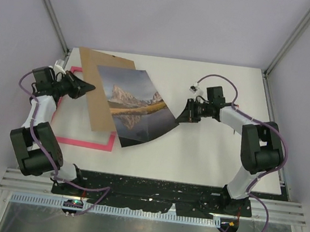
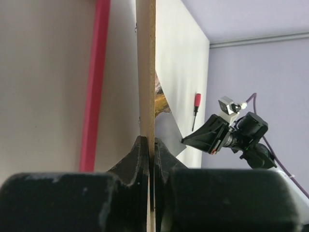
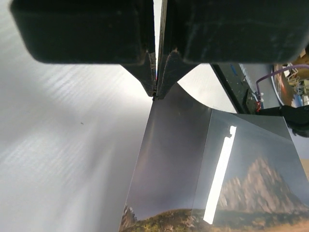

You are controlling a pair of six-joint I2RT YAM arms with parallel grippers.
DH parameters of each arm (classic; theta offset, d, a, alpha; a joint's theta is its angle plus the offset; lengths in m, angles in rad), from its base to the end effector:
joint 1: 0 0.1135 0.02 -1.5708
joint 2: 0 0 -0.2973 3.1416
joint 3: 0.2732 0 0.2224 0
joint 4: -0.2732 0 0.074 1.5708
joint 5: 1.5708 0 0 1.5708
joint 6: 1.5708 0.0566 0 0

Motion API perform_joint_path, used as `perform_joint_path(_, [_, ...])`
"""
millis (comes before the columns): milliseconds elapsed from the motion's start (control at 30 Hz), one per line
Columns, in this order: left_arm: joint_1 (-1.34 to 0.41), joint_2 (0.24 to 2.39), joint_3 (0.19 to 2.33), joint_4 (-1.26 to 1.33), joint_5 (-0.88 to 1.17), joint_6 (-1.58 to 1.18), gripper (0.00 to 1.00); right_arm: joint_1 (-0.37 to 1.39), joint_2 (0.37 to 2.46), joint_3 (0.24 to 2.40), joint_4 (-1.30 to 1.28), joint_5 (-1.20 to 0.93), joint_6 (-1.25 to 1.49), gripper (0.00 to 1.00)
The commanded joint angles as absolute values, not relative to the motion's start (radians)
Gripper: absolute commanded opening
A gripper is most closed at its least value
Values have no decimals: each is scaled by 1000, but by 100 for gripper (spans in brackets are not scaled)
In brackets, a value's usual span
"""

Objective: Take the photo out of the frame
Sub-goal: Adjust the photo in the photo frame.

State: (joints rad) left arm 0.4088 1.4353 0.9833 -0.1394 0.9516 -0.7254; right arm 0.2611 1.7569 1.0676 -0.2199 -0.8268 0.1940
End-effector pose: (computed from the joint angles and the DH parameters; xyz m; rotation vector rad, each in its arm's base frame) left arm 0.2820 0.0719 0.3090 -0.6211 2.0145 -1.2052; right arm 0.3249 0.1299 0.2271 -0.4448 2.4023 1.2196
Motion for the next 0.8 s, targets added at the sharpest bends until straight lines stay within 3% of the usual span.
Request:
perform_joint_path(0, [420, 1434, 1032, -164, 942, -637, 0, 230, 1761, 1054, -273, -717, 137, 8])
perform_joint_path(267, [423, 1422, 1045, -233, 910, -562, 0, 167, 1732, 993, -377, -516, 87, 8])
perform_joint_path(567, [423, 1428, 1058, -256, 897, -540, 0, 120, 1547, 904, -474, -292, 34, 8])
perform_joint_path(767, [423, 1428, 1068, -267, 899, -532, 0, 141, 1483, 954, -554, -296, -79, 8])
